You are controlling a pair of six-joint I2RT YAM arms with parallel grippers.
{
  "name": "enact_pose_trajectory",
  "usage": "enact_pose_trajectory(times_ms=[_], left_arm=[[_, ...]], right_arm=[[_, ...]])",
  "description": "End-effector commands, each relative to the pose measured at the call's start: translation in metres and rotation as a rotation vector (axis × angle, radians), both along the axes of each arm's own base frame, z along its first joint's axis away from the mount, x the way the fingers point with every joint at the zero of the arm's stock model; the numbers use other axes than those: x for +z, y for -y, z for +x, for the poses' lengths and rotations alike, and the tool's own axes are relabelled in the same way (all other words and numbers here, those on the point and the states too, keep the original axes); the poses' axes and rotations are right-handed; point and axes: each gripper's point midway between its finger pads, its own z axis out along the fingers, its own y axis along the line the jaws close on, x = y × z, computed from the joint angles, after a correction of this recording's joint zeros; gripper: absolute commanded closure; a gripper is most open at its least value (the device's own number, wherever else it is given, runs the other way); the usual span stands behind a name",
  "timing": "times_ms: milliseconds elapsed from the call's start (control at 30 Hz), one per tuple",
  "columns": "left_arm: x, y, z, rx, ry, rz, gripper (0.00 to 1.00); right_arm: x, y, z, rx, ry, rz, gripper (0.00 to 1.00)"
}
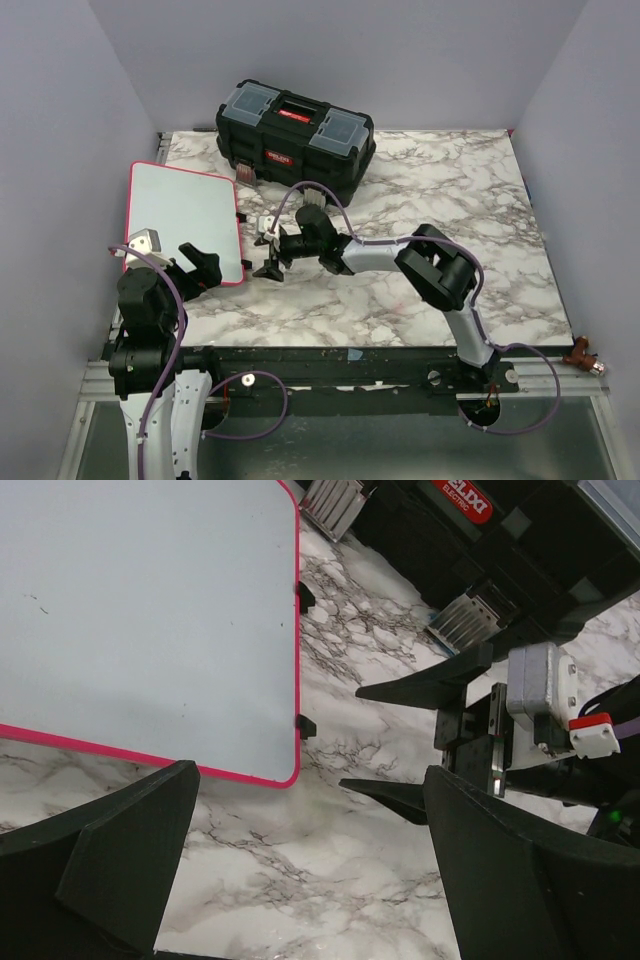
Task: Write a sentence on the whiteboard
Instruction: Move the whiteboard to the center of the board.
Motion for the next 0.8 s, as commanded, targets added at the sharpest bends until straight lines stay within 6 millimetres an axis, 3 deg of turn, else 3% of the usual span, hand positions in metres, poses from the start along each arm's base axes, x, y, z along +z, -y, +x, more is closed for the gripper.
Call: enact_pose_trajectory(times_ms=[0, 500, 767], left_arm=[[-0.007, -0.004, 0.001, 0.027, -0.02, 0.0, 0.04], [-0.007, -0.003, 0.001, 0.02, -0.021, -0.001, 0.04], [-0.007, -0.004, 0.001, 0.021, -0.026, -0.001, 0.04]], right_arm=[[0.002, -0.02, 0.006, -0.001, -0.004, 0.055, 0.17], [-0.04, -0.04, 0.008, -0.004, -0.037, -0.001, 0.33], [-0.045, -0.043, 0.01, -0.006, -0.039, -0.006, 0.47]])
